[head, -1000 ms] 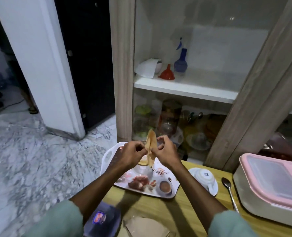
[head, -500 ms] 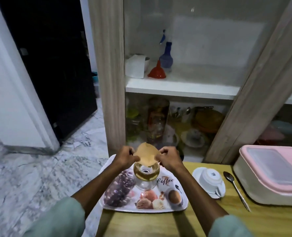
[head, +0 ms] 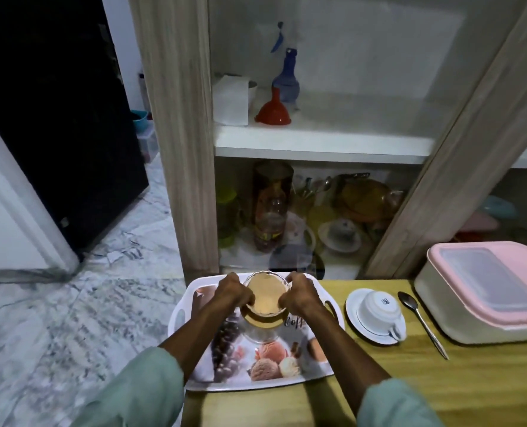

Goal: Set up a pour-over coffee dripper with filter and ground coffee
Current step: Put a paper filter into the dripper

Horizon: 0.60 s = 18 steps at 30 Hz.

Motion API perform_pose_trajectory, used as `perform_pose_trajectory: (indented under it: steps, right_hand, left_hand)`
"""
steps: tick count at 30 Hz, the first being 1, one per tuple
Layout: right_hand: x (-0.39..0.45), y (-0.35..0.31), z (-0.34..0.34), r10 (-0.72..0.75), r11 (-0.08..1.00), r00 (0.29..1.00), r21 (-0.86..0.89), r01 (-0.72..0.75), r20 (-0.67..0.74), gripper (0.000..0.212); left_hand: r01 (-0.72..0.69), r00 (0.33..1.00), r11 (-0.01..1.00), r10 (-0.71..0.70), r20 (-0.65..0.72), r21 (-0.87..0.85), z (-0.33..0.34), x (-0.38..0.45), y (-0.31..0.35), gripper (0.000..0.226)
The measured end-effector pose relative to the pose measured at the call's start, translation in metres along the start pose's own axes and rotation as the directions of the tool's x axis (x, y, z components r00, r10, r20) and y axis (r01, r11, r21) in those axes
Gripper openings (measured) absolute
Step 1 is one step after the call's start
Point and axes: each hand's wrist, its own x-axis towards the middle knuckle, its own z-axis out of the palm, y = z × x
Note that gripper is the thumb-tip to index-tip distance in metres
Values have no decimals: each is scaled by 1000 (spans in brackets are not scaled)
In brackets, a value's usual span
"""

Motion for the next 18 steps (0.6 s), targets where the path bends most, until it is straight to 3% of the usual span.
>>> perform_pose_trajectory:
  steps: [4,9,14,18]
  right_hand:
    - [2,0,7,13,1000,1000,-17,-14,-28,47]
    - [1,3,1,2,997,999,74,2,-44,47]
    - [-23,7,-14,-67,981,956,158,116,-285,28]
    - [-63,13,-19,-126,952,914,213,222,-386,10]
  left_hand:
    - [2,1000,999,-2,12,45,5,4,2,58]
    - [-1,1000,1000,1,21,-31,1,1,-1,70]
    - [-21,999,985,13,-48,-170,-11,-21,-15,79]
    - [-23,993,953,-14,-119,-303,-16,-56,-29,65]
